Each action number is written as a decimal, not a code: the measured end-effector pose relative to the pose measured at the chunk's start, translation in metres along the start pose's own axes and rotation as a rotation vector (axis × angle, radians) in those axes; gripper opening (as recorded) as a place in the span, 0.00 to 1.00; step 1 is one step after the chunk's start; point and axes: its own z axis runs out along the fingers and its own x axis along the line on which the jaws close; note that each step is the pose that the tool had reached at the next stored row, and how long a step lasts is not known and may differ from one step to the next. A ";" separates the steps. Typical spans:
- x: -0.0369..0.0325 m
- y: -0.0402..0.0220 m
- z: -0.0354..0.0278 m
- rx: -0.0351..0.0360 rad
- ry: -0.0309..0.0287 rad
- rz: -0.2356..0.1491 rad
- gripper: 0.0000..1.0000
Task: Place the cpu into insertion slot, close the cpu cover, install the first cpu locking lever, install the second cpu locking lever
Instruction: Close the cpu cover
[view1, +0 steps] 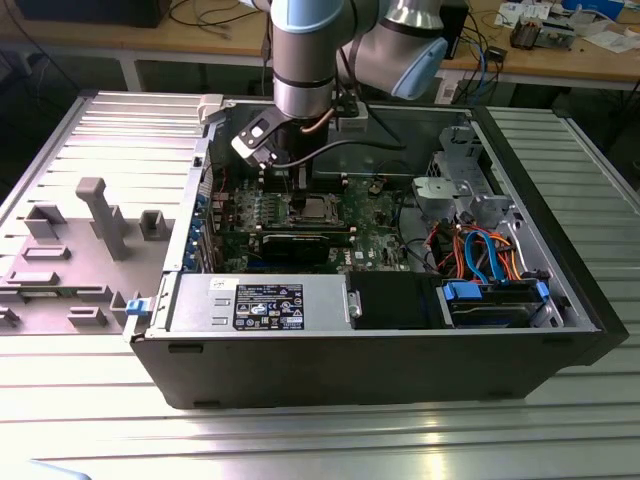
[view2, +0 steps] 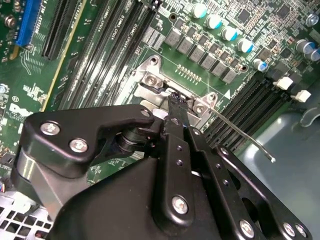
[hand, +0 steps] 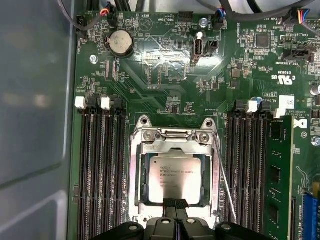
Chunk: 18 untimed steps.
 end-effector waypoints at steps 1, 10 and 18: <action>0.0000 -0.0001 0.0008 0.0026 -0.0001 0.000 0.11; 0.0000 0.0000 0.0021 0.0029 -0.0001 0.000 0.11; -0.0001 0.0013 -0.0019 0.0028 -0.0018 0.000 0.11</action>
